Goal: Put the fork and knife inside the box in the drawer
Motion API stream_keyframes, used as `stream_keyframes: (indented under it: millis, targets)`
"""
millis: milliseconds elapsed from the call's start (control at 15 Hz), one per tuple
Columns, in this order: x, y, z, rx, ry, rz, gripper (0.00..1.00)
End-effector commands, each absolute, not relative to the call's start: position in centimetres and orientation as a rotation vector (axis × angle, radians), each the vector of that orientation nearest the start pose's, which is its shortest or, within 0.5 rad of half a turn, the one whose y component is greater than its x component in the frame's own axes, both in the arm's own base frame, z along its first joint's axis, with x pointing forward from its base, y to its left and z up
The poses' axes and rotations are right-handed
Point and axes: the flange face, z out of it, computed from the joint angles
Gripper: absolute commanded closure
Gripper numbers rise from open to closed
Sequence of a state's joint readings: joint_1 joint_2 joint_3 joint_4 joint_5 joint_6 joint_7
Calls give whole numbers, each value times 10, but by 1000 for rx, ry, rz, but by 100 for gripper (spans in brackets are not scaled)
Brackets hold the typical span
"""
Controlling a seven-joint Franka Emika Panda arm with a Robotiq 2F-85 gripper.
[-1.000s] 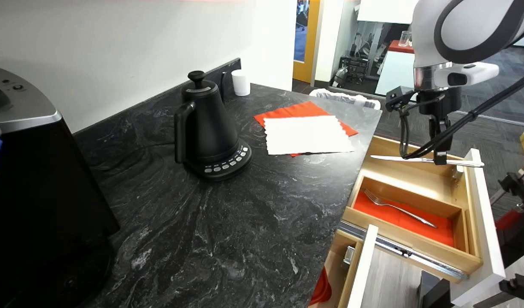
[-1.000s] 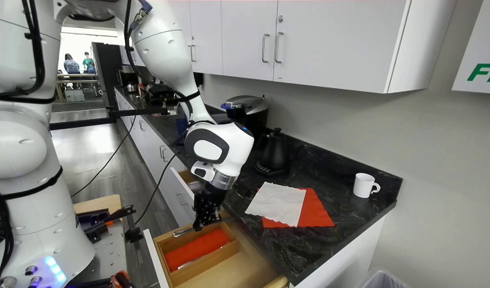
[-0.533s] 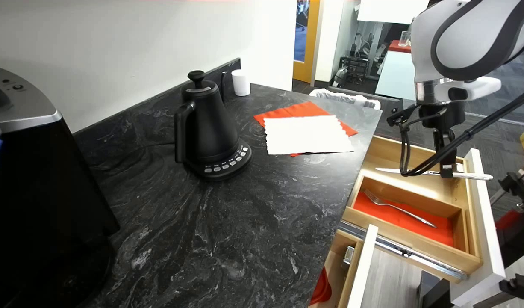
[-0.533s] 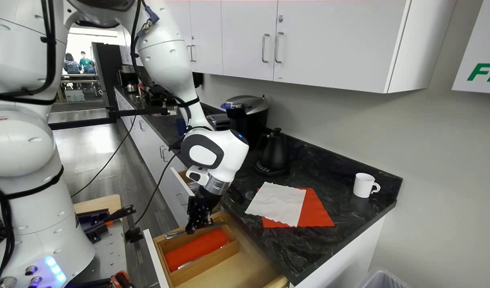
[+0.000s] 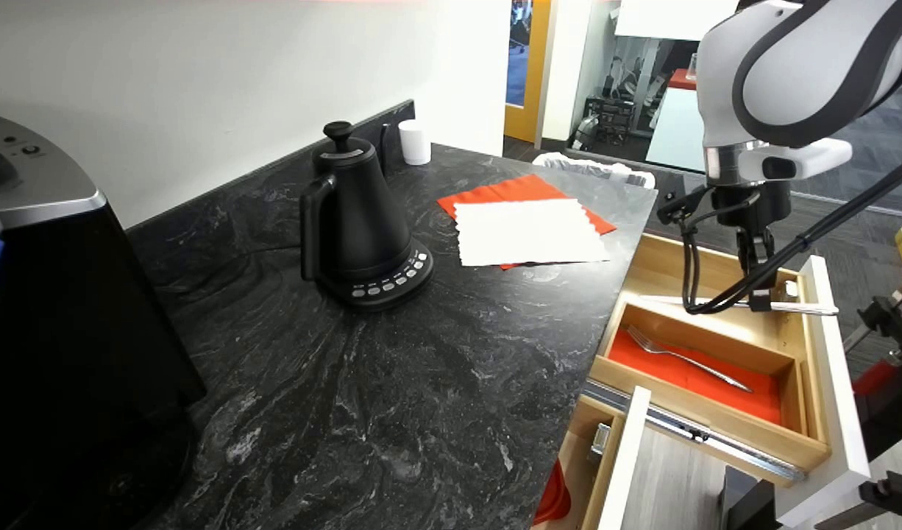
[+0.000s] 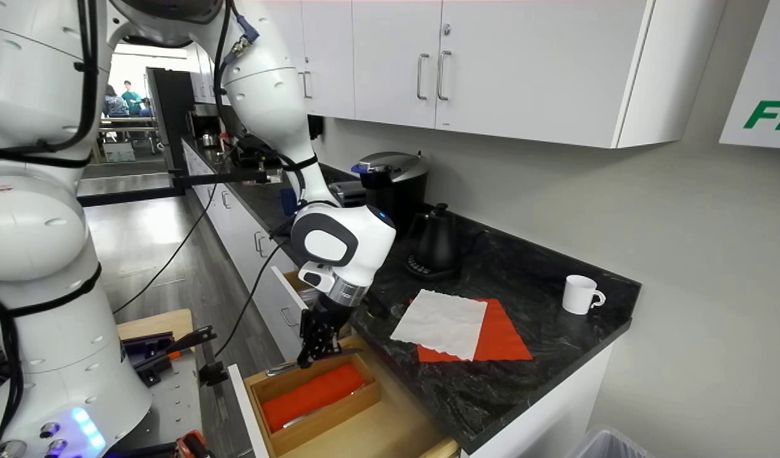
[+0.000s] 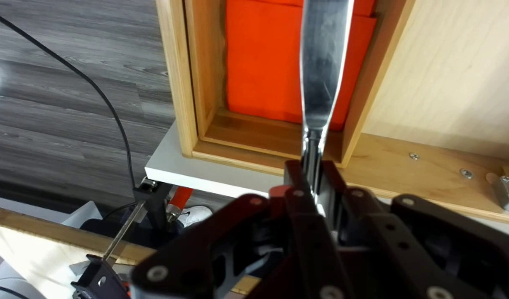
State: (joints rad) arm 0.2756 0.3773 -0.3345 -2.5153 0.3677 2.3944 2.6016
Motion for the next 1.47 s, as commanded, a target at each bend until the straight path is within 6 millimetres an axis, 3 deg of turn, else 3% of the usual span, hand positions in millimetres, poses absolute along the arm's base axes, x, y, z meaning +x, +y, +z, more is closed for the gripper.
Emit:
stream_keyframes:
  millis: [0, 733, 800, 933, 1133, 1400]
  targets:
    - [400, -35, 109, -244, 3532, 359, 95]
    - [402, -34, 94, -279, 3558, 343, 95]
    - [402, -33, 93, -297, 3565, 340, 62]
    - [404, -34, 93, -309, 3561, 331, 56]
    - [405, -37, 94, -297, 3559, 358, 36]
    - [401, -56, 103, -264, 3573, 399, 10]
